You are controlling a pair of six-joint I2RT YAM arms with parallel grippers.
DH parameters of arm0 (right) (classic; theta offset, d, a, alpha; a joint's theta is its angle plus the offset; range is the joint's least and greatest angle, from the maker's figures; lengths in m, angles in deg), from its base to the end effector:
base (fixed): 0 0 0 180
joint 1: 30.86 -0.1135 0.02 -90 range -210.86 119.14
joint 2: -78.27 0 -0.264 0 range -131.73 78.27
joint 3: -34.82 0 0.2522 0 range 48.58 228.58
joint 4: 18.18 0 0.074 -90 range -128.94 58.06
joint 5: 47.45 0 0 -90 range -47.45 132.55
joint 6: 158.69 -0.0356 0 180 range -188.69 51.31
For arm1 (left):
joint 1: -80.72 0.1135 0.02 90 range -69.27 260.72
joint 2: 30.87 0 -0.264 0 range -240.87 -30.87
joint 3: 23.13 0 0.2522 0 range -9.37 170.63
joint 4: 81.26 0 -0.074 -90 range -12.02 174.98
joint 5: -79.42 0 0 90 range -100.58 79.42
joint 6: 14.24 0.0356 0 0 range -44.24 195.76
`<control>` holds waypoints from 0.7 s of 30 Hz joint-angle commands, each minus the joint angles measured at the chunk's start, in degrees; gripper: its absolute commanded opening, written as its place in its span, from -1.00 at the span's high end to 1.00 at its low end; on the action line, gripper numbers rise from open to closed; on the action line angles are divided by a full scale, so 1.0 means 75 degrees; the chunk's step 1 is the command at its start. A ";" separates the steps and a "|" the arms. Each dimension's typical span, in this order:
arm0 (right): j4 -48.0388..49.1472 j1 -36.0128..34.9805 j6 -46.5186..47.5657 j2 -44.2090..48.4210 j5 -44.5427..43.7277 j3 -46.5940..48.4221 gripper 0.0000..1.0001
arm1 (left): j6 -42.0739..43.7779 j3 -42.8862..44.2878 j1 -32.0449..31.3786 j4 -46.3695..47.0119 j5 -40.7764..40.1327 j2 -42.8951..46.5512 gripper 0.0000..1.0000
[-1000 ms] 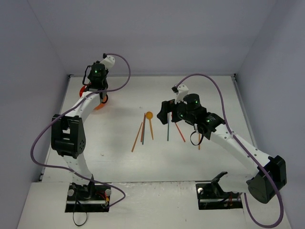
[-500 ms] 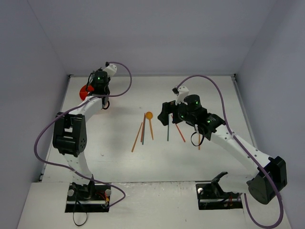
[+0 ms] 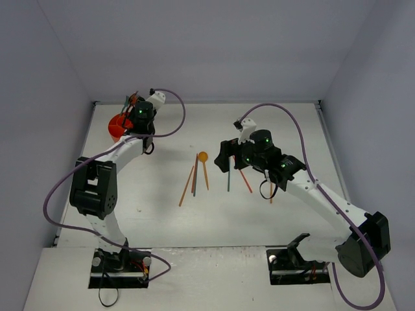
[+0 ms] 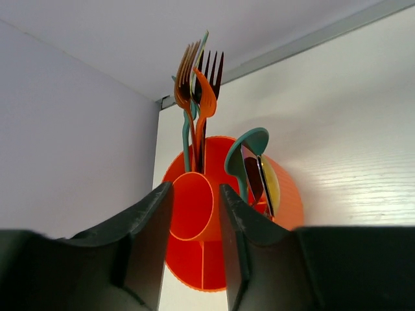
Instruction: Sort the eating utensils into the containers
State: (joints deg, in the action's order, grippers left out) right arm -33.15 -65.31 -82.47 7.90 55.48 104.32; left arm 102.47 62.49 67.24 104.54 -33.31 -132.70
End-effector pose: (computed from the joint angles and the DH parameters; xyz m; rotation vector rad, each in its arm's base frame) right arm 0.2330 0.1695 0.3287 -0.5032 1.8484 0.7868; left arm 0.4130 -0.0848 0.2822 0.3246 1.7362 0.5150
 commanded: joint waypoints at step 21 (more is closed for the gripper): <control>-0.0104 -0.0879 -0.0928 -0.3688 -0.1993 0.1457 -0.17 | -0.6184 -0.0762 -0.0246 -0.5844 0.3541 0.5019 -0.54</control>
State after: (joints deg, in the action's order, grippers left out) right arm -34.52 -69.66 -87.60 -16.10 48.16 110.08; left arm 63.46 59.44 65.00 68.12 -14.61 -101.68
